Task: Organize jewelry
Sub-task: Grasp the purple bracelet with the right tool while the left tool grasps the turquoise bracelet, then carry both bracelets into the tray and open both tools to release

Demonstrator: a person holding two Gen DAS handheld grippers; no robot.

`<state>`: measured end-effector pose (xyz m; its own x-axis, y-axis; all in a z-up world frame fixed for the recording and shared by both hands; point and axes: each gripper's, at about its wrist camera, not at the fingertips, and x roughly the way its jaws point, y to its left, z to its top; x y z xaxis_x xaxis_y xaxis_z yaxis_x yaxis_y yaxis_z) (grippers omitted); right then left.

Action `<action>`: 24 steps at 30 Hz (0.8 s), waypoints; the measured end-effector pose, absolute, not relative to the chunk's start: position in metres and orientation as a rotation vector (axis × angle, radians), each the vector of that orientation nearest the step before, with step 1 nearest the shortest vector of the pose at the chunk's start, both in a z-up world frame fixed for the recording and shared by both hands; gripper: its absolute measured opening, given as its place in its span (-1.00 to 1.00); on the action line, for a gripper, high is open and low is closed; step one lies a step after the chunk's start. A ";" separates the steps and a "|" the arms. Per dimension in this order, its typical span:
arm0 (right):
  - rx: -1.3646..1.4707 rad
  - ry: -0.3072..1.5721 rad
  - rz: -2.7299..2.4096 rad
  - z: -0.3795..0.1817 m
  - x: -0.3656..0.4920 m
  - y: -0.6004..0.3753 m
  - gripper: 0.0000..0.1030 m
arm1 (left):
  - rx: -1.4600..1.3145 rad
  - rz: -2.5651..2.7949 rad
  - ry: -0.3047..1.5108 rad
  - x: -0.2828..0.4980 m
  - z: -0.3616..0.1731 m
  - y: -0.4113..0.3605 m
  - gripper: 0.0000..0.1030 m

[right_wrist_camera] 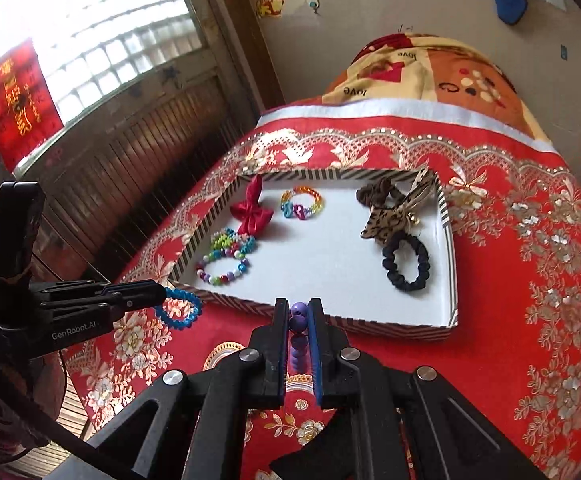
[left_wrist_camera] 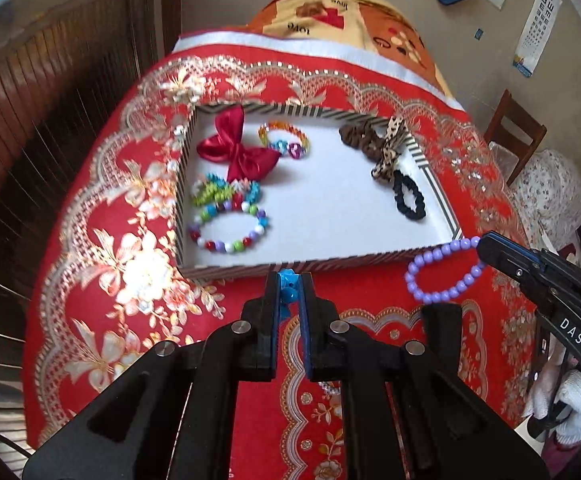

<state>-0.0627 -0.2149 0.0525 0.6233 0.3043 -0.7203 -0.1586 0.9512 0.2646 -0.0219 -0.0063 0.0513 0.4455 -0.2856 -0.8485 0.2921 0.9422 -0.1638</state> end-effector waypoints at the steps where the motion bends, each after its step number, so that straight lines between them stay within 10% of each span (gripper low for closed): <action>1: 0.186 0.853 0.267 0.055 -0.063 -0.216 -0.84 | 0.008 -0.358 1.044 -0.022 0.054 -0.006 -0.86; 24: 0.137 0.812 0.300 0.086 -0.038 -0.209 -0.84 | 0.049 -0.342 1.011 0.004 0.069 -0.013 -0.86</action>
